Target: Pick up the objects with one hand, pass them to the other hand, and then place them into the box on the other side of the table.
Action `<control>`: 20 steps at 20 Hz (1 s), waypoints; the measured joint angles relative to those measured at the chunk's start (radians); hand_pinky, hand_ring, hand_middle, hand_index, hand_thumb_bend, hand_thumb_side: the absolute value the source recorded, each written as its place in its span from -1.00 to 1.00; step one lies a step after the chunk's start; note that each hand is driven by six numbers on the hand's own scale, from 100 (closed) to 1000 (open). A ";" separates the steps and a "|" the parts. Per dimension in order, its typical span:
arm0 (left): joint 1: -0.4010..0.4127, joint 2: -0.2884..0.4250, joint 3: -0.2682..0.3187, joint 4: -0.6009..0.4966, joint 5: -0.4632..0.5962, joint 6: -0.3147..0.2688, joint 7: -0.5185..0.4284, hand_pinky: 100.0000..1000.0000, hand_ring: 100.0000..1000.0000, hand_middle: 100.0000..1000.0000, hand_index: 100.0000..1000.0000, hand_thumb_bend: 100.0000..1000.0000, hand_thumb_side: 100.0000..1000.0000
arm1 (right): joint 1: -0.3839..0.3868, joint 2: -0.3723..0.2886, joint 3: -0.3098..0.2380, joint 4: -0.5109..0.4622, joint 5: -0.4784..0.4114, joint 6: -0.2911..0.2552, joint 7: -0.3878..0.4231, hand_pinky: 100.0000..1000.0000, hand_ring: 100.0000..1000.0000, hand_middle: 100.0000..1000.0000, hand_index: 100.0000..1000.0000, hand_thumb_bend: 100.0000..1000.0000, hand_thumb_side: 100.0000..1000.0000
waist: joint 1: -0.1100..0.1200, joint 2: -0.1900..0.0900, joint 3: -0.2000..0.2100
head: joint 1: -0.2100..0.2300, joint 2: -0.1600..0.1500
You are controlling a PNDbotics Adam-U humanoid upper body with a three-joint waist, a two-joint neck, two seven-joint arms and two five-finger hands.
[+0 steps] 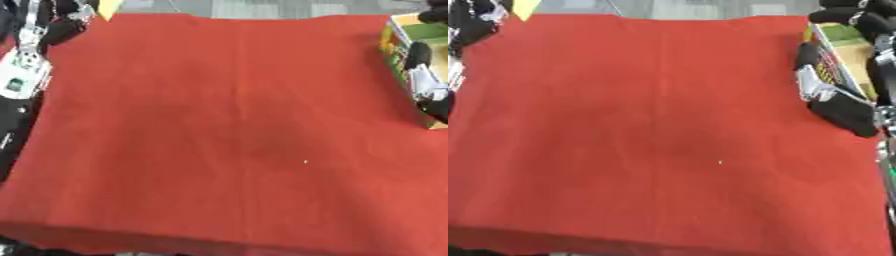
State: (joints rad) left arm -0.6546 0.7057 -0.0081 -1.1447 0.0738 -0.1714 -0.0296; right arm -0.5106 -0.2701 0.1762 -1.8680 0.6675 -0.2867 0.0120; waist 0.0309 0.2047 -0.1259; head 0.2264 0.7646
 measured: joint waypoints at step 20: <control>-0.100 -0.011 -0.424 -0.321 0.312 0.187 -0.543 0.29 -0.07 -0.20 0.04 -1.00 -0.38 | -0.187 0.003 0.224 0.032 0.184 -0.327 0.202 0.66 0.61 0.65 0.83 -0.08 -0.10 | 0.001 -0.013 0.019 | -0.049 0.000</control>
State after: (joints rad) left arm -0.7550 0.6947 -0.4320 -1.4661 0.3854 0.0153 -0.5726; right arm -0.6980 -0.2673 0.3998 -1.8361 0.8514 -0.6132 0.2139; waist 0.0316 0.1912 -0.1067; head 0.1778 0.7648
